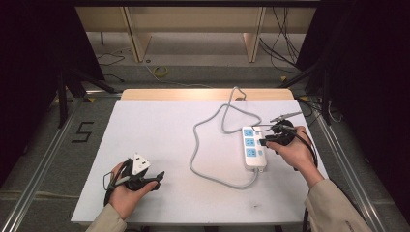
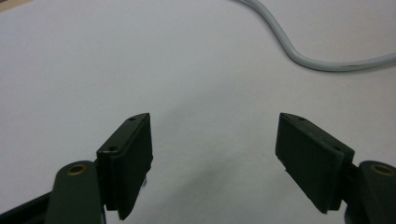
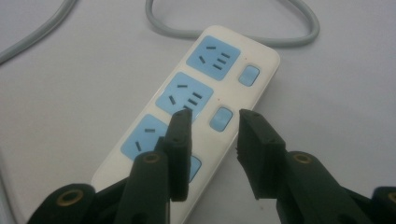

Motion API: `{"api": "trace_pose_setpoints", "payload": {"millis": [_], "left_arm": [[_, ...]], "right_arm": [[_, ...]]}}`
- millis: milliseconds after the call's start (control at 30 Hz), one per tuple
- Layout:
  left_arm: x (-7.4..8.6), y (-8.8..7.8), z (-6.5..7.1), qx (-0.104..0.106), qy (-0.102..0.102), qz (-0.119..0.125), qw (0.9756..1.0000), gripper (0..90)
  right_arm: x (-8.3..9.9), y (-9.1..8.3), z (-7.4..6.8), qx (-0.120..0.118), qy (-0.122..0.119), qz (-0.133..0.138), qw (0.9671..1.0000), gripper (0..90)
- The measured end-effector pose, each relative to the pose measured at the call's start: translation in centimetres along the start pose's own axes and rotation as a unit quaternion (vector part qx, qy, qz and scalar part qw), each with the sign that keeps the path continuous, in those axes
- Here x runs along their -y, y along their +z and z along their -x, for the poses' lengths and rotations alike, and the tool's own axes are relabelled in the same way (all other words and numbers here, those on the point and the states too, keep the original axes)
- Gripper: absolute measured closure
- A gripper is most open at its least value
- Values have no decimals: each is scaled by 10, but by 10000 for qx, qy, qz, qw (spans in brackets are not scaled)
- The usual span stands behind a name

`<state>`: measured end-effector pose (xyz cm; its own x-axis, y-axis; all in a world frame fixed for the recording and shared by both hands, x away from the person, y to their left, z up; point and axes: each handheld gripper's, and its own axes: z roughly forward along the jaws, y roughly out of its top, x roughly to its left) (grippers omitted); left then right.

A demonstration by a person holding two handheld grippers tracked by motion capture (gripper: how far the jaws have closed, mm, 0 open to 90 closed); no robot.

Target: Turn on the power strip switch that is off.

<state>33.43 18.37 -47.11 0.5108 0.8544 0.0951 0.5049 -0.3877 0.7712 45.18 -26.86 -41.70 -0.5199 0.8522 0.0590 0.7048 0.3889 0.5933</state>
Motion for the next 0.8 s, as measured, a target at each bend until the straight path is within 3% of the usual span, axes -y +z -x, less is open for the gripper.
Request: {"api": "trace_pose_setpoints", "payload": {"millis": [500, 800], "left_arm": [[0, 0, -1, -6, -27, 0, 10000, 272], [1, 0, -1, -20, -26, -3, 10000, 272]], "right_arm": [[27, -11, -3, -103, 91, 361, 9993, 534], [47, -14, -5, -152, -20, 529, 9985, 490]]}}
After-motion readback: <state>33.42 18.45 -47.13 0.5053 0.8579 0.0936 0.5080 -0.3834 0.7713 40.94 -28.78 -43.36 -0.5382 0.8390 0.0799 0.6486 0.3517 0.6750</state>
